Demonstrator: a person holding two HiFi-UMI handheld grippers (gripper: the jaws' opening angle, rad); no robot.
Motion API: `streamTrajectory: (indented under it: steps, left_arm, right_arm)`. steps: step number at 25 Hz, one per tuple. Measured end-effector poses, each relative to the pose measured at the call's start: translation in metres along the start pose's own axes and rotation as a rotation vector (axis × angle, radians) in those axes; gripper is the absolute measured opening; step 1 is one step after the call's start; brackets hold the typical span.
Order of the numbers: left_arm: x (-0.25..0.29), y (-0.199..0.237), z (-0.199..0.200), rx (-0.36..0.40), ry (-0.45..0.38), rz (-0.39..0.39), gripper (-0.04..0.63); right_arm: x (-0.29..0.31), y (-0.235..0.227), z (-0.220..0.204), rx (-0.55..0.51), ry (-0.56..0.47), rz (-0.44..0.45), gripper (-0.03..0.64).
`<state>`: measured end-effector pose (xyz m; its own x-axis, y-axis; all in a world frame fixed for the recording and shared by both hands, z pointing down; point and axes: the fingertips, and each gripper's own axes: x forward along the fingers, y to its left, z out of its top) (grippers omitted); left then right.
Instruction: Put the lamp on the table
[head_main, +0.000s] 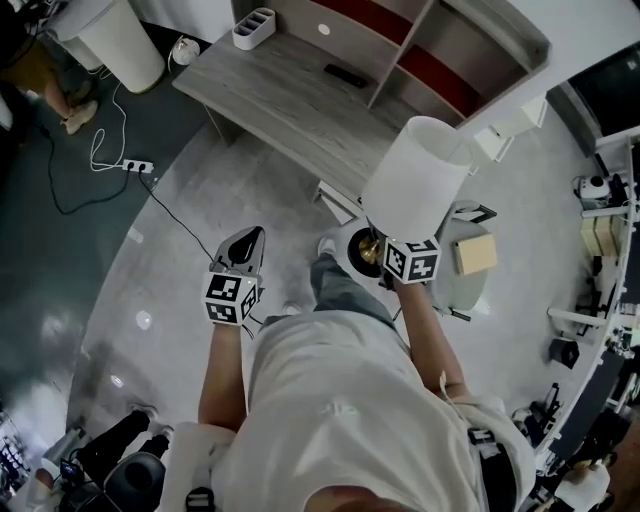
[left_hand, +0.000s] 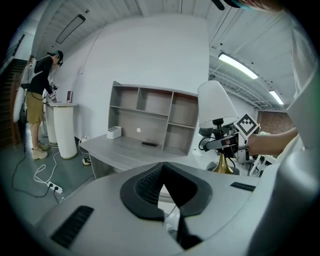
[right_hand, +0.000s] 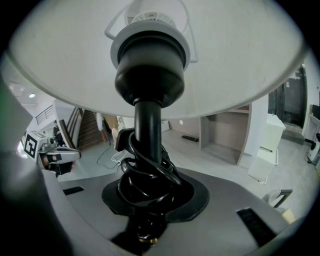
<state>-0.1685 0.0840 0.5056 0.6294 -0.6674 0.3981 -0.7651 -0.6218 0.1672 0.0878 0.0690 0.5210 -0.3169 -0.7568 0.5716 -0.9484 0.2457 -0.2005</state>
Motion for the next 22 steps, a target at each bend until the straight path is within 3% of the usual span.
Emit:
streamTrajectory:
  steps: [12,22]
  left_arm:
    - [0.114,0.009,0.059,-0.008,0.018,0.049,0.015]
    - [0.154,0.007,0.079,-0.021,0.041,0.115,0.015]
  right_arm:
    - [0.083,-0.086,0.071,-0.026,0.031,0.067,0.129]
    - [0.136,-0.135,0.093,-0.065,0.048,0.11,0.129]
